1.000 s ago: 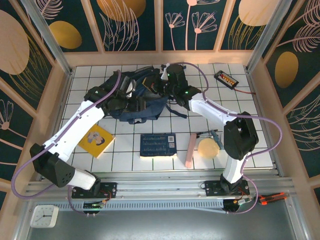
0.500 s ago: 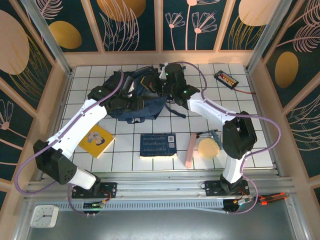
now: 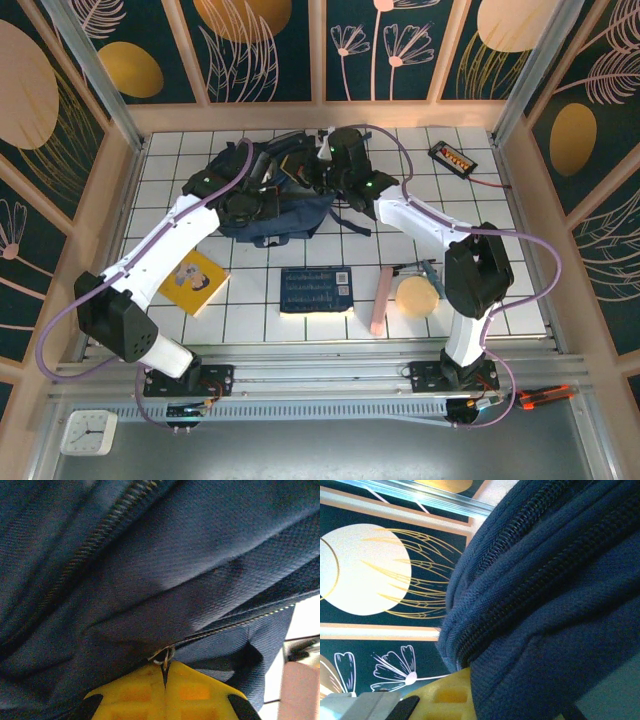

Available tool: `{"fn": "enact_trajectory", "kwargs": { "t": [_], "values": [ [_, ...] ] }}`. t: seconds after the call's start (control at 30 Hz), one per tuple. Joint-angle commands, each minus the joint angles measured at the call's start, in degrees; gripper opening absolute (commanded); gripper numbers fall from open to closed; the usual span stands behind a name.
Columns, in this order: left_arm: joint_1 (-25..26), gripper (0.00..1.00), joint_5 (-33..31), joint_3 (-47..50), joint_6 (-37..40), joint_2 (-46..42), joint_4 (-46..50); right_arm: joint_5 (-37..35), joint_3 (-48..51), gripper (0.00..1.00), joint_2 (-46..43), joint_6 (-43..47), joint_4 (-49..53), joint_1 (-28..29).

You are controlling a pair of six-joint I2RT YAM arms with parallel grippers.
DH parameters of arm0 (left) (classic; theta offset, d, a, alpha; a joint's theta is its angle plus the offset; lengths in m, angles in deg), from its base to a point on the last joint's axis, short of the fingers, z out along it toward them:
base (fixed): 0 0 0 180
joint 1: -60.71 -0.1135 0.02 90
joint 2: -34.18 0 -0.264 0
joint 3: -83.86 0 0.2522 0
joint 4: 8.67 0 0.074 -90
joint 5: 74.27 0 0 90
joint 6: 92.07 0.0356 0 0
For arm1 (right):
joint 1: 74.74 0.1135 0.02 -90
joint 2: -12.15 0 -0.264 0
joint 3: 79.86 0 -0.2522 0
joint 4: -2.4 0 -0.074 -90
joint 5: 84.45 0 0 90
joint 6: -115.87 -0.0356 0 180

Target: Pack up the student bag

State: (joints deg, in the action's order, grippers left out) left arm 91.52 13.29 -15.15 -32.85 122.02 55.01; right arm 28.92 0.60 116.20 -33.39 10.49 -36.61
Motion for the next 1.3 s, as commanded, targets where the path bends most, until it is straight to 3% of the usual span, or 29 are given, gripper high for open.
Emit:
{"fn": "enact_trajectory", "kwargs": {
  "t": [0.0,0.1,0.4,0.63,0.77,0.93,1.07,1.17,1.27],
  "values": [
    [-0.45,0.00,-9.40,-2.21,3.69,-0.45,6.71,-0.69,0.48,0.00,-5.20,4.19,-1.26,-1.72],
    [-1.32,0.00,-13.90,-1.61,5.82,-0.94,9.73,-0.92,3.03,0.00,-7.02,5.91,-0.74,-3.95],
    [-6.70,0.00,-15.54,-1.39,9.28,-2.14,9.59,2.85,6.12,0.00,-9.19,12.36,2.23,-8.83],
    [-13.61,0.00,-17.70,4.87,14.23,-1.90,2.89,10.02,7.33,0.00,-10.68,14.28,-0.21,-11.91],
    [-14.49,0.00,-10.73,5.96,15.36,-2.07,-2.63,14.76,5.25,0.00,-8.74,13.94,-0.65,-12.51],
    [-14.49,0.00,-5.14,7.91,14.78,-5.29,-6.46,13.64,5.18,0.00,-6.54,8.77,-3.87,-12.53],
    [-14.20,0.00,2.94,12.56,15.63,-8.74,-11.42,13.11,4.56,0.00,-5.71,7.06,-5.64,-11.99],
    [-13.34,0.35,9.09,15.97,13.38,-10.55,-13.80,12.62,1.97,0.00,-5.06,7.65,-3.95,-11.34],
    [-11.18,0.51,12.47,17.99,11.03,-10.96,-14.27,12.48,0.06,0.00,-4.59,7.99,-2.89,-11.03]
  ]
}}
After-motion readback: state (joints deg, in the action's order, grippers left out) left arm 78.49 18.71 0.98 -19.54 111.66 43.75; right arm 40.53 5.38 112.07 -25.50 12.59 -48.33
